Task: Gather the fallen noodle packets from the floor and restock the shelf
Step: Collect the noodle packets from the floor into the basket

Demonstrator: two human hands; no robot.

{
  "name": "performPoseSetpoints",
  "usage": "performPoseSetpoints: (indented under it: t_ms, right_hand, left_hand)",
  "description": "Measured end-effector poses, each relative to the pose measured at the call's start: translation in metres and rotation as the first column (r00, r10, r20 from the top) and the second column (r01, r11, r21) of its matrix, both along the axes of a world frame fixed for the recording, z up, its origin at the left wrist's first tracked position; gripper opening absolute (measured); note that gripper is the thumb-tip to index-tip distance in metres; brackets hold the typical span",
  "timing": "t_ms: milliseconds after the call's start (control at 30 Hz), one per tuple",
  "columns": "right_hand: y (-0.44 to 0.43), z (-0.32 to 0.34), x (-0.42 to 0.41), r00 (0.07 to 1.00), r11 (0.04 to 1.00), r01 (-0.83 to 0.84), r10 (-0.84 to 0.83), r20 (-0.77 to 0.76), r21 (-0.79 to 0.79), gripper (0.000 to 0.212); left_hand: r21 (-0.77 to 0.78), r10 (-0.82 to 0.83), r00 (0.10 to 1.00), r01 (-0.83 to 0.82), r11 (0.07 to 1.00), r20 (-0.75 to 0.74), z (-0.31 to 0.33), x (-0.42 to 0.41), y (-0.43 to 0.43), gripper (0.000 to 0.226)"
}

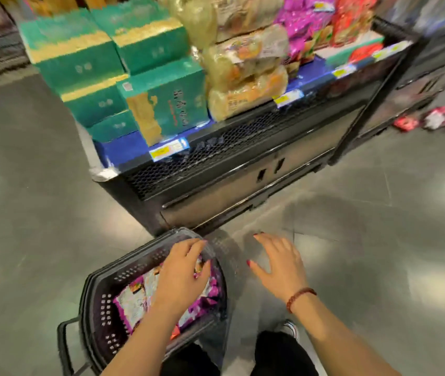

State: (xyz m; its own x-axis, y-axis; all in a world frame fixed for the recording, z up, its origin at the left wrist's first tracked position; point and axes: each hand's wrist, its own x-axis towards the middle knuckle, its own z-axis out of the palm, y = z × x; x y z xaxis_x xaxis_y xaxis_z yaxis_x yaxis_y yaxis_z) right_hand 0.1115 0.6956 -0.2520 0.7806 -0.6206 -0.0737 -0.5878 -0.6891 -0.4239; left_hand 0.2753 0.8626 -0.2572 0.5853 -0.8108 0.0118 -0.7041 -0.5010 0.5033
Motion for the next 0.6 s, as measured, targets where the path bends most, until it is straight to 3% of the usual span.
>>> performPoseSetpoints:
  t_ms: [367,600]
  right_hand:
    - [-0.158,0.027,-0.166,0.950,0.950,0.306,-0.308,0.045,0.060,0.069]
    - [-0.248,0.044,-0.232,0.831,0.841,0.538,-0.541,0.129,0.059,0.055]
  left_hand:
    - [-0.044,-0.286,0.957,0.288,0.957,0.045,0.036,-0.132,-0.227,0.041]
    - [-0.032,-0.452,0.891,0.454,0.891,0.040,0.048,-0.184,-0.354,0.047]
